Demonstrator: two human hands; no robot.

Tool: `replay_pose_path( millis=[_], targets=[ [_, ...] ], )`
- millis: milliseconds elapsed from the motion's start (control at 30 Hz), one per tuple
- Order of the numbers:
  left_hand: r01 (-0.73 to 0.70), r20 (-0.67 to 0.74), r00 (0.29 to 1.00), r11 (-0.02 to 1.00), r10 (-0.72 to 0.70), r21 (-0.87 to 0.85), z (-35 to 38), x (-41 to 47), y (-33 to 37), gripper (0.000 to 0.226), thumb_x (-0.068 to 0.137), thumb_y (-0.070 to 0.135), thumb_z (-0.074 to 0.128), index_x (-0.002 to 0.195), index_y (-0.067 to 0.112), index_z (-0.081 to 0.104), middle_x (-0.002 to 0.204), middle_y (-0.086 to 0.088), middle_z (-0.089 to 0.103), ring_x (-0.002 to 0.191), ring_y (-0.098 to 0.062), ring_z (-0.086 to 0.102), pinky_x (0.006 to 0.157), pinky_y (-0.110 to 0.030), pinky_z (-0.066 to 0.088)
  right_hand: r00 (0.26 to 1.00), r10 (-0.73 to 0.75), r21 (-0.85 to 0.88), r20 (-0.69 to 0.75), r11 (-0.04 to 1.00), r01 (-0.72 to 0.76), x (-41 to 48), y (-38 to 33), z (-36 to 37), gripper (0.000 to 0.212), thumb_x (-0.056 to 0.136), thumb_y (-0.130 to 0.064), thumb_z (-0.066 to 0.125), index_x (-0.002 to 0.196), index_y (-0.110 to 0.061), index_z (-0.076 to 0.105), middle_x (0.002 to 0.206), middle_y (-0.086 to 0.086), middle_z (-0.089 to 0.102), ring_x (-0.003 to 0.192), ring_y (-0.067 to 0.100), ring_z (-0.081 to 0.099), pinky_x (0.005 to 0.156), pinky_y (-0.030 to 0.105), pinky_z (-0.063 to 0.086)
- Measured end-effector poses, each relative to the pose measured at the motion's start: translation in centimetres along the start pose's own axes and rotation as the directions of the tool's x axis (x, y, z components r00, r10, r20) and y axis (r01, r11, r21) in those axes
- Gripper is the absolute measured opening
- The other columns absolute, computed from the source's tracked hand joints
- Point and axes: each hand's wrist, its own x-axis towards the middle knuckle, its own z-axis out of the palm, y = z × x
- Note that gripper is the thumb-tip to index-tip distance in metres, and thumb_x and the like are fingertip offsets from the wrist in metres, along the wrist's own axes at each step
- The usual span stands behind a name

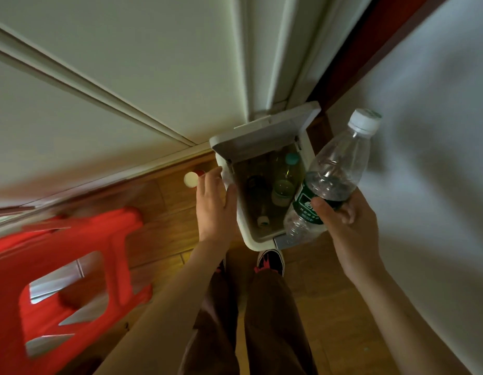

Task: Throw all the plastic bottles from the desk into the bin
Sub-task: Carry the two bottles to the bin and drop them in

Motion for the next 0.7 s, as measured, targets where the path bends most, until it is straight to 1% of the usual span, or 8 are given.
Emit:
replay_pose_path(
  millis=[67, 133, 233, 300, 367, 500, 600, 700],
  targets=[
    [0.112, 0.037, 0.993, 0.993, -0.111, -0.030, 0.3, 0.1, -0.9, 0.039, 0.095, 0.023, 0.054, 0.130, 0.008, 0.048, 0.127, -0.007, 0.051, 0.107, -0.010, 0.049, 0.090, -0.027, 0.048, 0.999, -0.008, -0.016, 0.041, 1.000, 0.009, 0.4, 0.2, 1.0, 0.055, 0.074, -0.035, 0.077, 0.122, -0.016, 0.059, 0.116, 0.004, 0.069, 0.106, 0.016, 0.068, 0.079, 0.021, 0.056],
    [0.239, 0.155, 0.962, 0.968, -0.225, -0.080, 1.0, 0.3, -1.9, 0.042, 0.097, 0.032, 0.049, 0.134, 0.011, 0.045, 0.129, -0.003, 0.050, 0.107, -0.012, 0.053, 0.085, -0.024, 0.048, 0.997, -0.009, -0.062, 0.082, 0.998, 0.014, 1.0, 1.0, 2.0, 0.065, 0.074, -0.032, 0.079, 0.130, -0.014, 0.053, 0.123, 0.001, 0.066, 0.110, 0.011, 0.066, 0.085, 0.025, 0.057],
    [0.338, 0.276, 0.918, 0.926, -0.285, -0.166, 2.4, 0.2, -2.6, 0.032, 0.098, 0.036, 0.042, 0.116, 0.012, 0.052, 0.107, -0.003, 0.058, 0.086, -0.012, 0.056, 0.072, -0.029, 0.052, 0.995, -0.012, -0.148, 0.102, 0.989, 0.027, 2.4, 3.1, 3.3, 0.066, 0.075, -0.022, 0.080, 0.133, -0.010, 0.051, 0.125, 0.001, 0.065, 0.114, 0.009, 0.064, 0.091, 0.026, 0.056],
    [0.353, 0.276, 0.914, 0.917, -0.296, -0.185, 2.9, 0.1, -2.7, 0.028, 0.099, 0.035, 0.041, 0.106, 0.010, 0.052, 0.094, -0.002, 0.055, 0.076, -0.009, 0.051, 0.063, -0.019, 0.041, 0.995, 0.013, -0.178, 0.101, 0.984, 0.005, 3.4, 4.7, 3.9, 0.064, 0.075, -0.015, 0.080, 0.133, -0.009, 0.052, 0.126, 0.002, 0.065, 0.116, 0.010, 0.062, 0.091, 0.020, 0.054],
    [0.357, 0.274, 0.914, 0.913, -0.298, -0.198, 3.1, 0.1, -3.0, 0.028, 0.099, 0.035, 0.041, 0.100, 0.009, 0.049, 0.087, 0.000, 0.051, 0.069, -0.007, 0.047, 0.057, -0.015, 0.036, 0.995, 0.025, -0.201, 0.100, 0.980, -0.004, 4.3, 5.8, 4.4, 0.065, 0.075, -0.016, 0.080, 0.134, -0.012, 0.052, 0.128, 0.000, 0.064, 0.118, 0.009, 0.060, 0.090, 0.016, 0.052],
    [0.348, 0.304, 0.914, 0.905, -0.269, -0.245, 3.2, 0.1, -3.6, 0.026, 0.098, 0.038, 0.042, 0.094, 0.013, 0.045, 0.081, 0.001, 0.048, 0.065, -0.008, 0.045, 0.052, -0.013, 0.040, 0.992, 0.087, -0.243, 0.089, 0.968, -0.063, 5.7, 7.2, 5.5, 0.062, 0.076, -0.025, 0.079, 0.132, -0.019, 0.054, 0.124, -0.008, 0.065, 0.113, 0.003, 0.060, 0.093, 0.018, 0.045],
    [0.335, 0.313, 0.917, 0.905, -0.249, -0.262, 3.0, 0.1, -3.7, 0.026, 0.098, 0.038, 0.041, 0.095, 0.012, 0.045, 0.082, 0.001, 0.048, 0.066, -0.008, 0.046, 0.054, -0.015, 0.039, 0.992, 0.112, -0.261, 0.055, 0.961, -0.095, 6.3, 8.1, 6.7, 0.058, 0.077, -0.028, 0.079, 0.130, -0.020, 0.056, 0.122, -0.008, 0.065, 0.112, 0.006, 0.060, 0.096, 0.023, 0.045],
    [0.337, 0.321, 0.915, 0.900, -0.244, -0.276, 3.1, 0.1, -3.9, 0.031, 0.098, 0.040, 0.041, 0.100, 0.010, 0.047, 0.085, -0.002, 0.051, 0.069, -0.011, 0.048, 0.059, -0.021, 0.039, 0.993, 0.113, -0.324, 0.039, 0.941, -0.095, 7.1, 8.8, 7.5, 0.056, 0.078, -0.028, 0.078, 0.128, -0.018, 0.057, 0.118, -0.010, 0.064, 0.103, 0.000, 0.057, 0.078, 0.001, 0.037]
  ],
)
